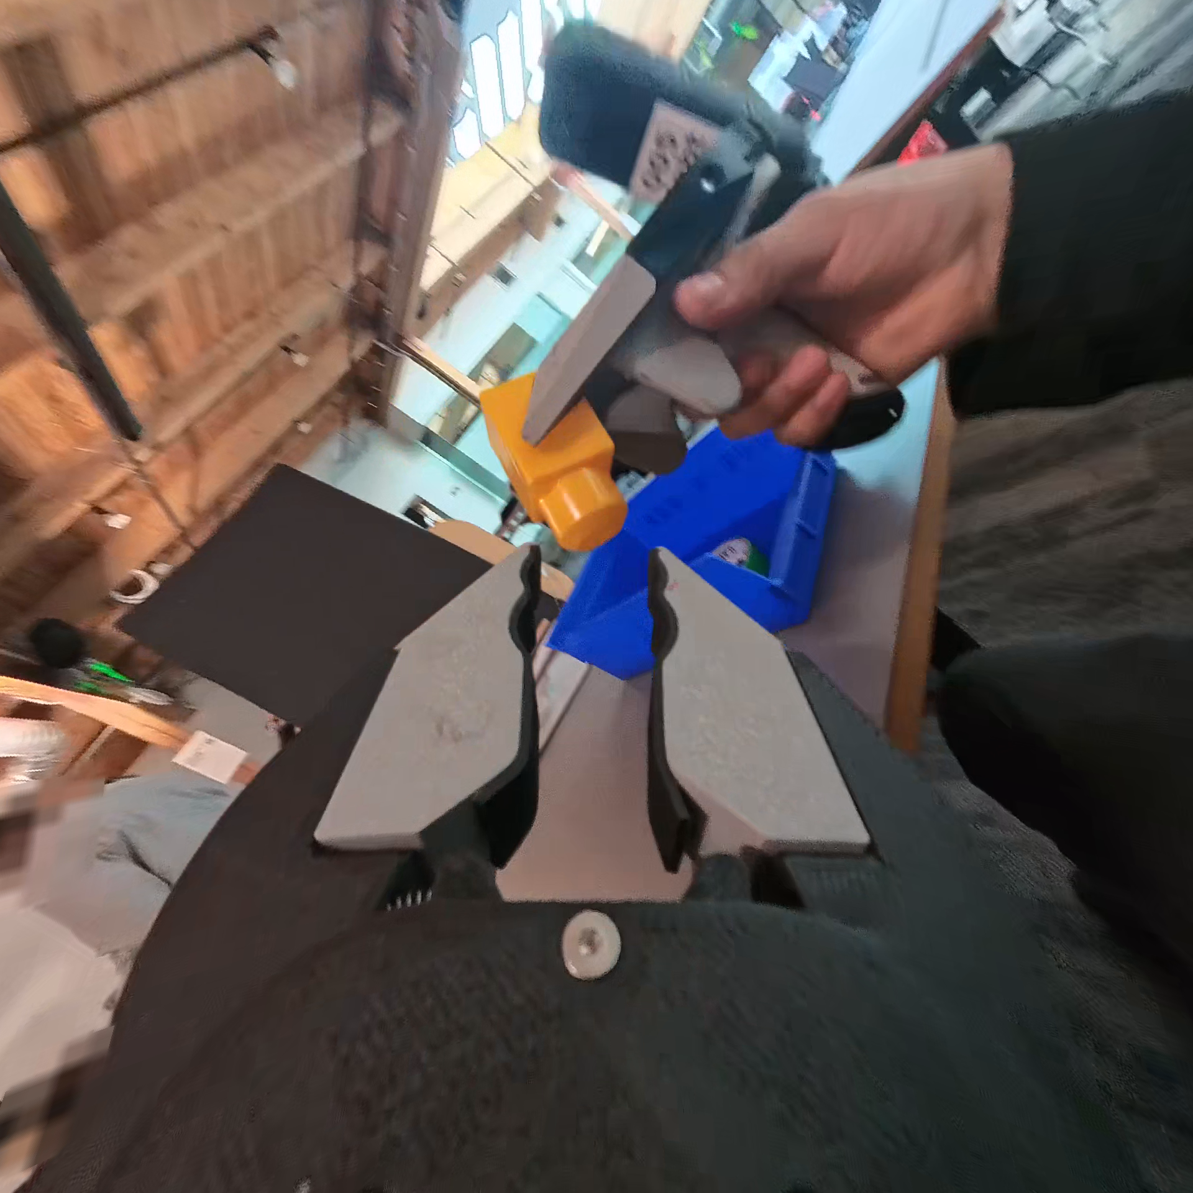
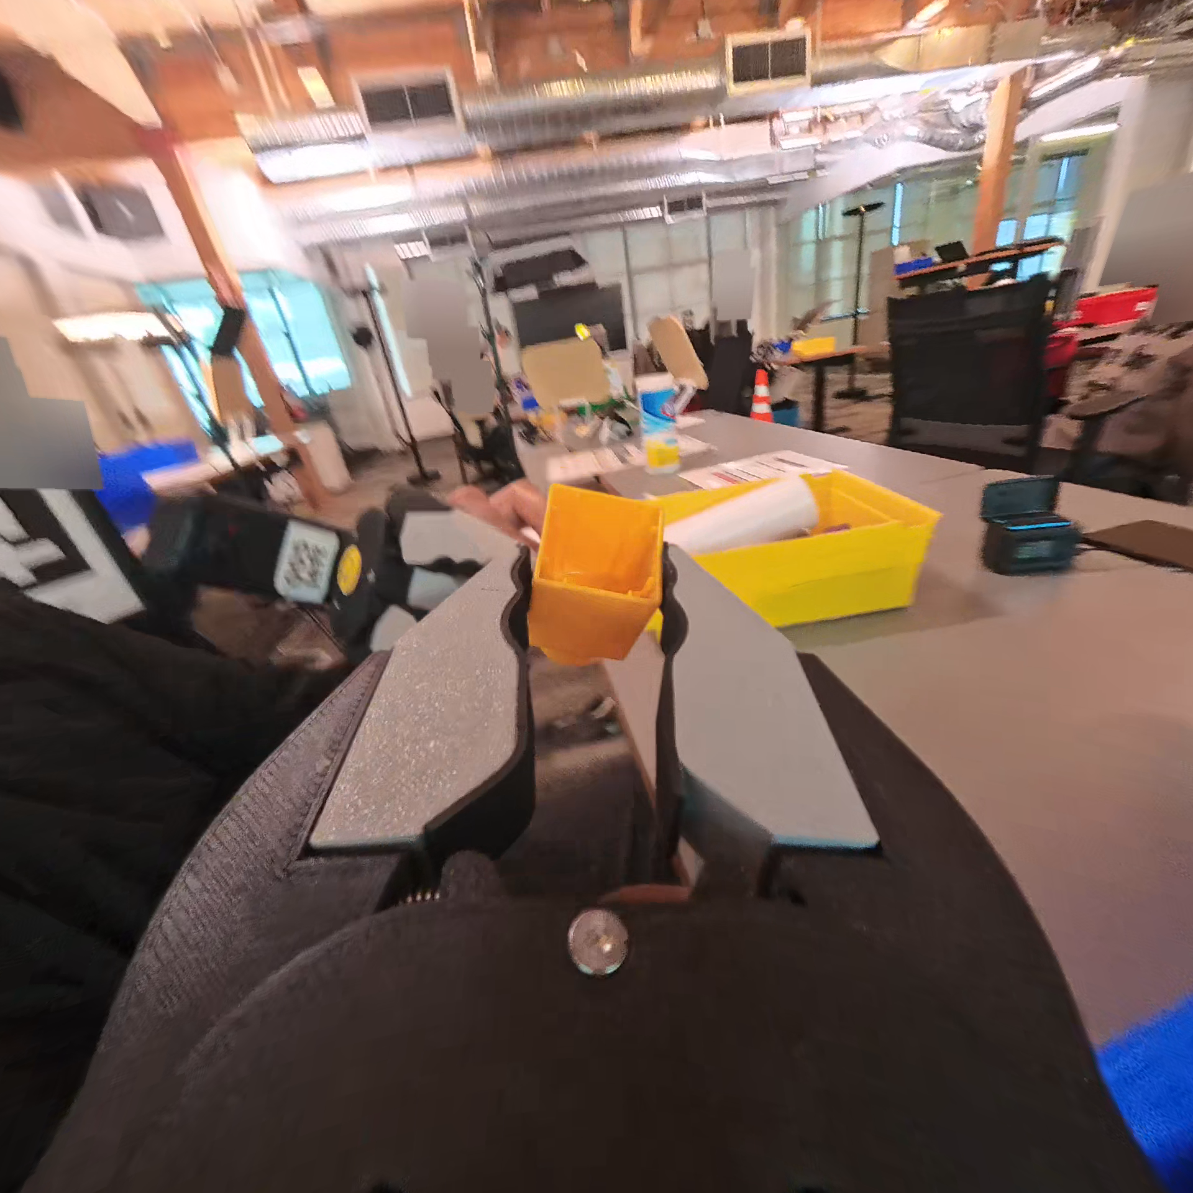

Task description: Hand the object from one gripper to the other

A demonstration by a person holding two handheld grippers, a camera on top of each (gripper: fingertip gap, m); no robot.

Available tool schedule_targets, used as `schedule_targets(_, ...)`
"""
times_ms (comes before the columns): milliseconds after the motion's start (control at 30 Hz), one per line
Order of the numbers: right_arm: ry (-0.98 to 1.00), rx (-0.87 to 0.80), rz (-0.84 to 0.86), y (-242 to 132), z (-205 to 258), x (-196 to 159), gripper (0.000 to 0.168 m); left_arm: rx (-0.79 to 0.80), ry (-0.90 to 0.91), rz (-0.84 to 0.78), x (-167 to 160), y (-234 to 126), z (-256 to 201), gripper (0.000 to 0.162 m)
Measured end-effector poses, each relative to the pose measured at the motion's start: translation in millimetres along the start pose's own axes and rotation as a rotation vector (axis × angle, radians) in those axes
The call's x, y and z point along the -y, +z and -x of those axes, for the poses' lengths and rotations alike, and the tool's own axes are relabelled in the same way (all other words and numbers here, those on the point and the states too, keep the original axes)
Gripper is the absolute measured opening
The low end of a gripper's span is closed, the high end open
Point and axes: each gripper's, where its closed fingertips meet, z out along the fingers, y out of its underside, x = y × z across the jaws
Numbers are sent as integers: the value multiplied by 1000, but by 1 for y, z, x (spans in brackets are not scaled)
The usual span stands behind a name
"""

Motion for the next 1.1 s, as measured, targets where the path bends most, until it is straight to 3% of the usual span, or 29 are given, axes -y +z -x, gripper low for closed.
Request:
schedule_targets(167, -120, 3, 248, -9, 4, -30, 37, -78, 53, 54, -14, -12, -3, 31)
schedule_targets(300, -78, 130, 388, -10, 25, -54, 38, -199, 127, 14, -9, -18, -30, 32)
schedule_targets(467, 12, 251, 498, -9, 42, -78, 38, -227, 288, -9, -7, -20, -46, 27)
schedule_targets(600, 34, 289, 552, -12, 46, -89, 37, -274, 361, -40, -7, -28, -58, 24)
schedule_targets(1100, 44, 363, 653, -6, 61, -112, 36, -352, 255, -88, 3, -31, -70, 33)
